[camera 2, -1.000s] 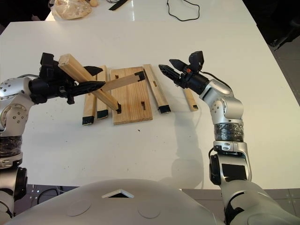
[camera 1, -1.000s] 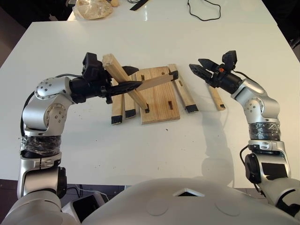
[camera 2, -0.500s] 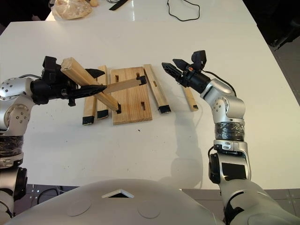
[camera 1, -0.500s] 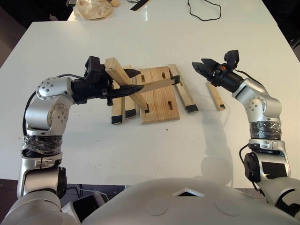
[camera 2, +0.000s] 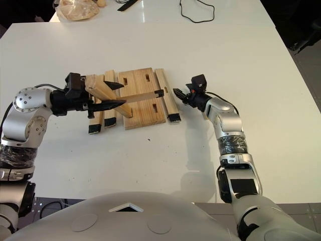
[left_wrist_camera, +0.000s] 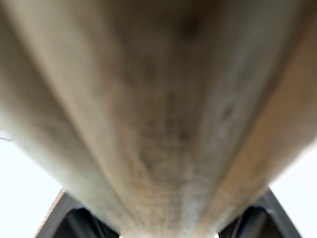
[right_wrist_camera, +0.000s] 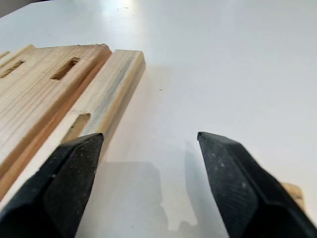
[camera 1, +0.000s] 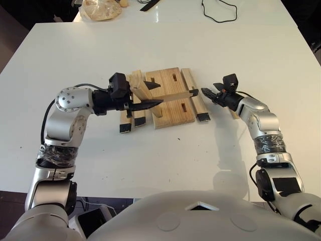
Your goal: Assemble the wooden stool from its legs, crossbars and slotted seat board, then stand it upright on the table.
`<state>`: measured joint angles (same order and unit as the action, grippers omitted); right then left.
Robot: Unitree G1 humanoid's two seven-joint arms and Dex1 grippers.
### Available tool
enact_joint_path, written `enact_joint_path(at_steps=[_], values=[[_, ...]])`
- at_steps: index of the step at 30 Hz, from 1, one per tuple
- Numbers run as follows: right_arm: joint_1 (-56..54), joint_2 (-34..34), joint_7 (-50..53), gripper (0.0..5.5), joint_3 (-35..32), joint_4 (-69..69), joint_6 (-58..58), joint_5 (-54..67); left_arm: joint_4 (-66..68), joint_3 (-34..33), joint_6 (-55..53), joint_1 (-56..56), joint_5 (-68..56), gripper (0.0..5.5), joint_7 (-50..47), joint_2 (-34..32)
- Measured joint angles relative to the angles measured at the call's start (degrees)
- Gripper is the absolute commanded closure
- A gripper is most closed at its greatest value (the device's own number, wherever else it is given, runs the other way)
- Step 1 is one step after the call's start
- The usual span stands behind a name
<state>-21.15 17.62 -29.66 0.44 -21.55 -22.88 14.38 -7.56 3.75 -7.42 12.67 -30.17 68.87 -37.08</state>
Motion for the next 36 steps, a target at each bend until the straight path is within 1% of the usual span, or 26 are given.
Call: enact_joint_path(at_steps=[3,9,10,11,12,15,16,19,22,25,27,29,30,33,36], values=[[-0.05,-1.21,2.55,2.0,-0.6,-2.11,2.23,-1.44,-0.43,0.73,2.5,-0.85,0.33,3.46,-0.09,-0.56],[-0.36,-1.83,5.61,2.0,-0.78,-4.97,7.28,-4.43,0.43,1.64,3.99,-0.39,0.33,3.46,-0.57,-0.73],[-0.55,-1.93,5.91,2.0,-0.98,-5.41,7.74,-4.42,0.45,1.93,4.0,-0.2,0.33,3.09,-1.16,-0.75],[-0.77,-2.02,6.28,2.0,-1.21,-5.76,8.29,-4.41,0.45,2.09,4.0,-0.12,0.35,3.04,-1.47,-0.8],[-1.25,-2.31,6.68,2.0,-1.65,-6.08,8.82,-4.38,1.12,3.45,2.8,-0.64,3.47,2.94,-1.79,-1.91],[-2.53,-2.64,8.57,2.0,-3.98,-7.03,10.26,-4.28,2.41,6.26,-1.44,-6.23,8.12,2.43,-3.46,-3.3],[-2.72,-2.62,9.09,2.0,-4.69,-7.44,10.62,-4.26,1.59,6.51,-2.0,-7.7,8.73,2.43,-3.61,-3.62],[-3.23,-2.97,10.33,2.0,-6.37,-9.03,10.84,-3.76,-1.78,5.75,-1.91,-10.59,11.08,2.43,-6.56,-4.11],[-3.2,-3.01,11.23,2.0,-7.61,-9.41,11.14,-3.61,-3.72,3.66,-1.72,-14.71,12.82,2.43,-9.52,-4.98],[-2.66,-3.12,11.24,2.0,-7.65,-9.04,11.33,-3.61,-4.49,0.53,-1.57,-20.16,14.27,2.43,-13.07,-5.22],[-2.0,-3.17,11.32,2.0,-7.79,-8.21,11.33,-3.47,-5.35,-2.03,-1.88,-22.98,14.76,2.43,-17.74,-4.46],[-1.56,-3.15,11.54,2.0,-8.22,-7.23,11.27,-3.27,-5.84,-4.72,-2.82,-24.21,16.06,2.43,-23.95,-1.81],[-1.29,-3.13,11.62,2.0,-8.46,-6.07,11.25,-3.27,-6.17,-6.26,-4.22,-24.52,16.3,2.43,-28.21,0.53],[-0.53,-2.72,9.64,2.0,-7.72,-0.04,10.09,-3.05,-8.23,-9.93,-10.42,-23.99,15.8,2.43,-41.49,9.39],[-0.41,-0.78,2.57,2.0,-4.06,7.7,7.14,-2.34,-10.9,-10.8,-17.9,-21.51,15.43,2.43,-54.3,19.72]])
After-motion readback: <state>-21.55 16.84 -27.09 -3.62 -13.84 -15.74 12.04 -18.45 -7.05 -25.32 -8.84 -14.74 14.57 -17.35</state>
